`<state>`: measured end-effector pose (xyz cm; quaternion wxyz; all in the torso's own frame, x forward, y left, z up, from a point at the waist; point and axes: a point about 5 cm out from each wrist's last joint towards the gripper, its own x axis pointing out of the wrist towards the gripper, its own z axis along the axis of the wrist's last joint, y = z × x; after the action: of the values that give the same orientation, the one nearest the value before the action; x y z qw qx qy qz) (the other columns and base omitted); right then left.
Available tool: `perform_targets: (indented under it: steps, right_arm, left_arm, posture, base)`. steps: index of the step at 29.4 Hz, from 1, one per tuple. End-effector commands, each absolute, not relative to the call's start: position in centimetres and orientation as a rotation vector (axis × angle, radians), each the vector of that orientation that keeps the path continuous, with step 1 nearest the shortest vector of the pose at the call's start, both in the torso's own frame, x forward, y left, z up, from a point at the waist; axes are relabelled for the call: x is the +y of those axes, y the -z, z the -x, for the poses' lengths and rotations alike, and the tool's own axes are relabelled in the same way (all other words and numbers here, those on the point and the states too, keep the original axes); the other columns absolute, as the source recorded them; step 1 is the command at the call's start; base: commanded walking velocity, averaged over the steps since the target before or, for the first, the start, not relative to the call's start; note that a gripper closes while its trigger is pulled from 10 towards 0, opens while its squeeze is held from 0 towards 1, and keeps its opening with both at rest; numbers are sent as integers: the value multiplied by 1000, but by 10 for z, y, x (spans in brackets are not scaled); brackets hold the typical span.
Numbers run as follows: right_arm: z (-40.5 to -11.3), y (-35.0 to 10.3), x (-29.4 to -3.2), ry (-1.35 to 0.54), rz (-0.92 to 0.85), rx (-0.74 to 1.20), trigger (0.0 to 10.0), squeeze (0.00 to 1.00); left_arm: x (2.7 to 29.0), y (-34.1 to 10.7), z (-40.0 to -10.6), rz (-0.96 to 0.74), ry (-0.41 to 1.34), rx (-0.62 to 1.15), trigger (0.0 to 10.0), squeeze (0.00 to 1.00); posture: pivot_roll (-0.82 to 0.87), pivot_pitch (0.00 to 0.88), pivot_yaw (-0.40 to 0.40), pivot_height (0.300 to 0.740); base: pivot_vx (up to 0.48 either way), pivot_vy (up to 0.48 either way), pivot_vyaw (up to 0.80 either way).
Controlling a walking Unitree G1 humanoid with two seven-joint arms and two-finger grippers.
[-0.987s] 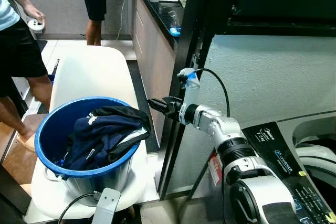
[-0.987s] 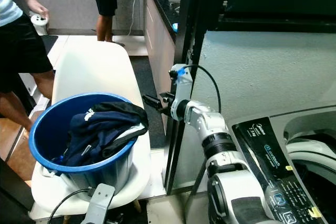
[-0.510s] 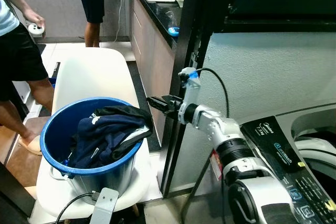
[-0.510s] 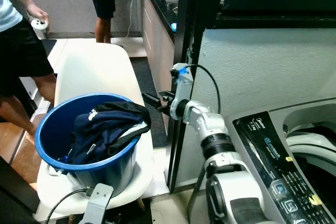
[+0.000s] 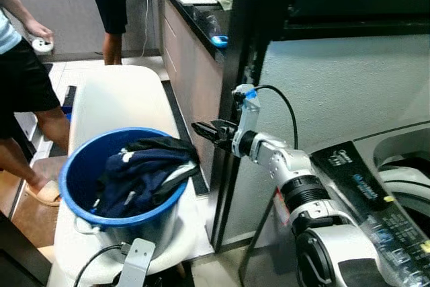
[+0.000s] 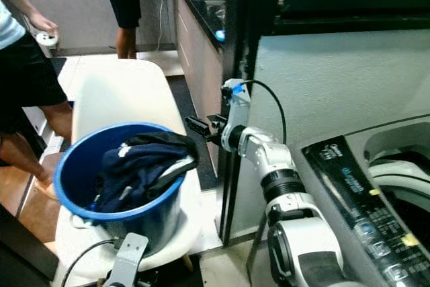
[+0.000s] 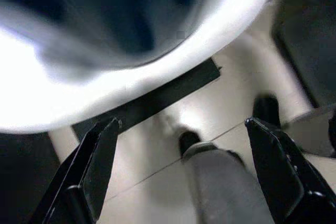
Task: Clothes washing
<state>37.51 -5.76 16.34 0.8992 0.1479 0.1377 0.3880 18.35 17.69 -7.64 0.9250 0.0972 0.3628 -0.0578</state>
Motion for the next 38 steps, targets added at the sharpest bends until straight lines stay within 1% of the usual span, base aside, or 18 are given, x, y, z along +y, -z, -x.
perform_targets:
  steps: [1,7,18,21,26,29,34,36,37,38]
  right_arm:
    - [-375,-161,-64,-786,-296,287,10000,0]
    - [-374,-159,-62,-794,-291,291,10000,0]
    - [-370,-155,-56,-815,-273,310,10000,0]
    - [-371,-152,-57,-792,-253,334,10000,0]
    - [-375,-161,-58,-771,-290,315,10000,0]
    - [-380,-163,-61,-715,-269,318,10000,0]
    - [-381,-163,-63,-692,-252,327,10000,0]
    - [-385,-150,-75,-555,-164,412,10000,0]
    - [-385,-150,-75,-555,-164,412,10000,0]
    - [-385,-144,-80,-508,-130,442,10000,0]
  left_arm:
    - [176,77,-182,-207,127,749,10000,0]
    - [176,77,-182,-207,128,747,10000,0]
    - [175,76,-184,-204,124,731,10000,0]
    - [175,76,-184,-203,120,731,10000,0]
    - [176,76,-184,-200,114,730,10000,0]
    - [175,75,-185,-198,109,729,10000,0]
    - [175,75,-185,-197,108,729,10000,0]
    - [175,75,-185,-199,106,728,10000,0]
    - [175,75,-185,-199,106,728,10000,0]
    - [175,75,-186,-200,104,728,10000,0]
  posture:
    - [194,0,-116,740]
    - [194,0,-115,740]
    - [199,0,-116,740]
    - [201,0,-119,740]
    - [201,0,-123,740]
    - [198,0,-125,740]
    - [198,0,-125,740]
    - [198,0,-128,740]
    - [198,0,-128,740]
    - [198,0,-129,740]
  base:
    - [0,480,0]
    - [0,384,0]
    - [0,0,0]
    - [0,0,0]
    - [0,0,0]
    - [0,0,0]
    - [0,0,0]
    - [0,0,0]
    - [0,0,0]
    - [0,0,0]
